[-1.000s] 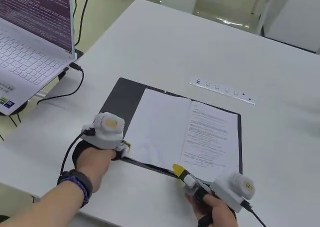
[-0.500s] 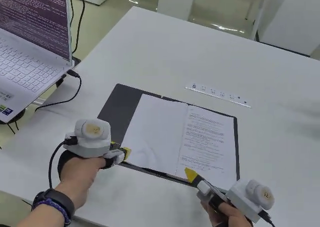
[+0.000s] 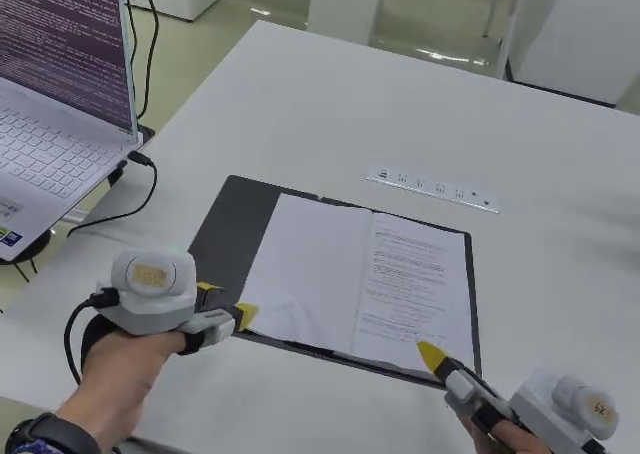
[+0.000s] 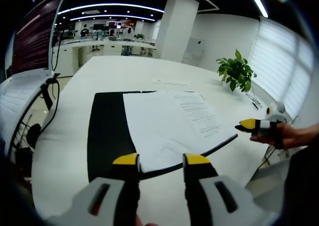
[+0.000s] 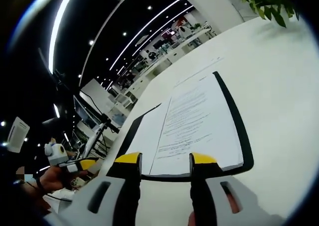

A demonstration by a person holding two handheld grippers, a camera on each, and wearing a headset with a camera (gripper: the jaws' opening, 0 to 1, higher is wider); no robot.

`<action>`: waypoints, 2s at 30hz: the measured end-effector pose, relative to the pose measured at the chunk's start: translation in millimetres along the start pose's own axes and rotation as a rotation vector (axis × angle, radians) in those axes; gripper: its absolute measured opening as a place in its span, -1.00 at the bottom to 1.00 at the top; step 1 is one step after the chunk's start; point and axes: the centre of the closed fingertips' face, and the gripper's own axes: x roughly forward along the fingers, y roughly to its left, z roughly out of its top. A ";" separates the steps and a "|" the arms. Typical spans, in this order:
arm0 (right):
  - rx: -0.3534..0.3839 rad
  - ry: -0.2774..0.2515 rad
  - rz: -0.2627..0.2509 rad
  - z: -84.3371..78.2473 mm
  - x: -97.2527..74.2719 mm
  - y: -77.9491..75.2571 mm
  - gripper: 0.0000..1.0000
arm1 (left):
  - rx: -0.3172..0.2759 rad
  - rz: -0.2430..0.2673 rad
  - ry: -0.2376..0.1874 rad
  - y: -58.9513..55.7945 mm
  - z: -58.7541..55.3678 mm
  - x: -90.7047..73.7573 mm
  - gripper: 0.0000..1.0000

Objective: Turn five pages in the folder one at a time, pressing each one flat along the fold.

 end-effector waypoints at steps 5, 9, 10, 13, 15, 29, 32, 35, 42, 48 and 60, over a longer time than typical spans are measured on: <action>-0.067 0.020 -0.005 3.9 -6.1 -2.0 -0.20 | 0.052 0.002 -0.003 3.0 5.2 -9.2 -0.27; -0.121 0.031 -0.010 4.8 -12.4 -1.8 -0.15 | 0.092 0.003 0.002 4.3 6.2 -14.7 -0.19; -0.128 0.034 -0.012 4.6 -13.0 -2.0 -0.14 | 0.106 0.001 0.005 4.6 6.5 -16.4 -0.18; -0.167 0.049 -0.007 2.1 -18.2 -0.2 -0.10 | 0.137 -0.012 0.013 3.4 5.6 -18.7 -0.15; -0.186 0.058 -0.002 -0.1 -21.0 -0.1 -0.05 | 0.163 -0.018 0.021 1.2 4.4 -20.7 -0.10; -0.361 0.134 0.009 -10.1 -44.7 11.4 0.19 | 0.279 -0.092 0.055 -23.6 -8.5 -33.9 0.18; -0.397 0.157 0.019 -14.9 -47.6 14.1 0.25 | 0.266 -0.108 0.053 -28.4 -9.7 -35.1 0.24; -0.448 0.192 0.026 -21.2 -51.1 17.5 0.30 | 0.262 -0.107 0.048 -31.3 -9.6 -35.9 0.27; -0.436 0.203 0.027 -26.5 -60.3 8.8 0.33 | 0.256 -0.107 0.062 -38.4 -10.7 -30.6 0.35; -0.429 0.208 0.025 -26.3 -69.9 1.5 0.34 | 0.257 -0.113 0.062 -46.1 -7.4 -24.2 0.35; -0.412 0.218 0.026 -28.3 -78.1 -7.2 0.35 | 0.268 -0.148 0.070 -70.1 -6.6 -4.5 0.33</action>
